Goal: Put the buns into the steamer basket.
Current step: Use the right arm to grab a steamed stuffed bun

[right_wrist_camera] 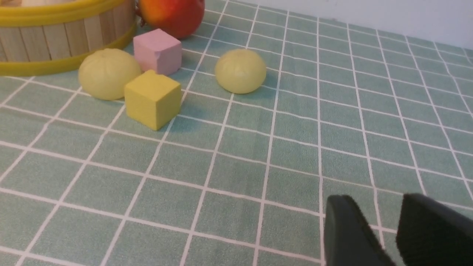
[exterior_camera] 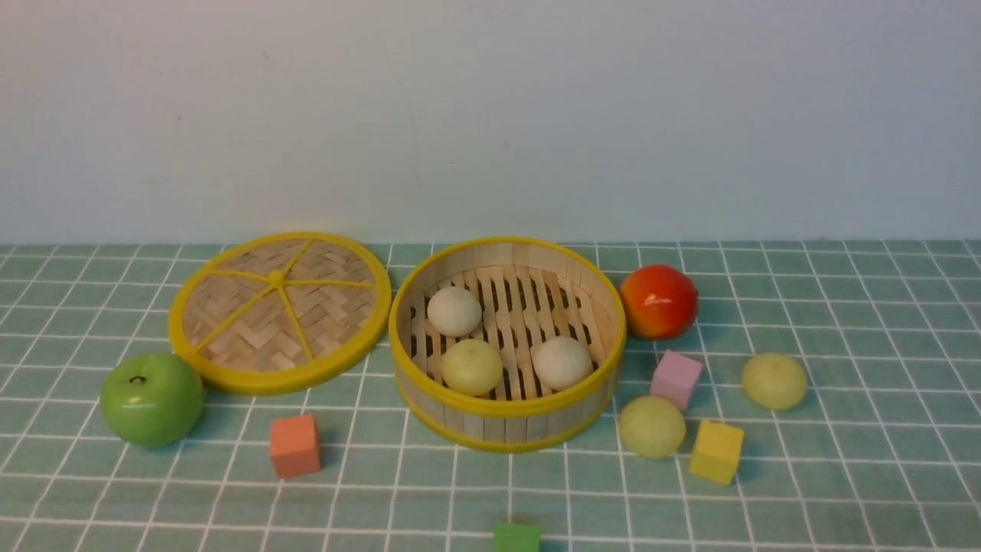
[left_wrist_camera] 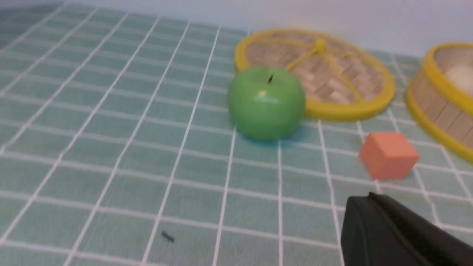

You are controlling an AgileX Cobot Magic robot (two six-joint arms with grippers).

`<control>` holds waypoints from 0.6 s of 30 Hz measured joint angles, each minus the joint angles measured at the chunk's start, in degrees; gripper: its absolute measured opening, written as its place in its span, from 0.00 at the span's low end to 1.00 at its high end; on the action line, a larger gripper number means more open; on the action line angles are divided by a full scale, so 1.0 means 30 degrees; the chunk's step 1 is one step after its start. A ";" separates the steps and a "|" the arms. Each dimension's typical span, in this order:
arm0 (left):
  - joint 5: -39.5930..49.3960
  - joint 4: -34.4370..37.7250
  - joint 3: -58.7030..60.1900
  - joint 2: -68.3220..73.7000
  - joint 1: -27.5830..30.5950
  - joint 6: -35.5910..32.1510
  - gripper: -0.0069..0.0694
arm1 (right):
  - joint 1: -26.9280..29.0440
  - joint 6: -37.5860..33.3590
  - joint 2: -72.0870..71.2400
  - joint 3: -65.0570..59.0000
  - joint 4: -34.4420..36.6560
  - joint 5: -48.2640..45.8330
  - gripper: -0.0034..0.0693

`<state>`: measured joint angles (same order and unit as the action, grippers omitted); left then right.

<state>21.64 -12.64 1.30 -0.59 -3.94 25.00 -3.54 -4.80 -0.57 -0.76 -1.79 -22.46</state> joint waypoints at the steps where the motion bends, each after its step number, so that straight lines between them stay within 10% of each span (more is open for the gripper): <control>1: 0.0107 0.0101 0.0062 0.0000 0.0154 0.0000 0.08 | 0.0000 0.0000 0.0000 0.0000 -0.0005 0.0000 0.38; 18: 0.0154 0.0275 0.0146 0.0000 0.0462 0.0000 0.09 | 0.0000 0.0000 0.0000 0.0000 -0.0005 0.0000 0.38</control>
<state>22.10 -11.81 1.74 -0.59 -2.56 25.00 -3.54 -4.80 -0.57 -0.76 -1.80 -22.46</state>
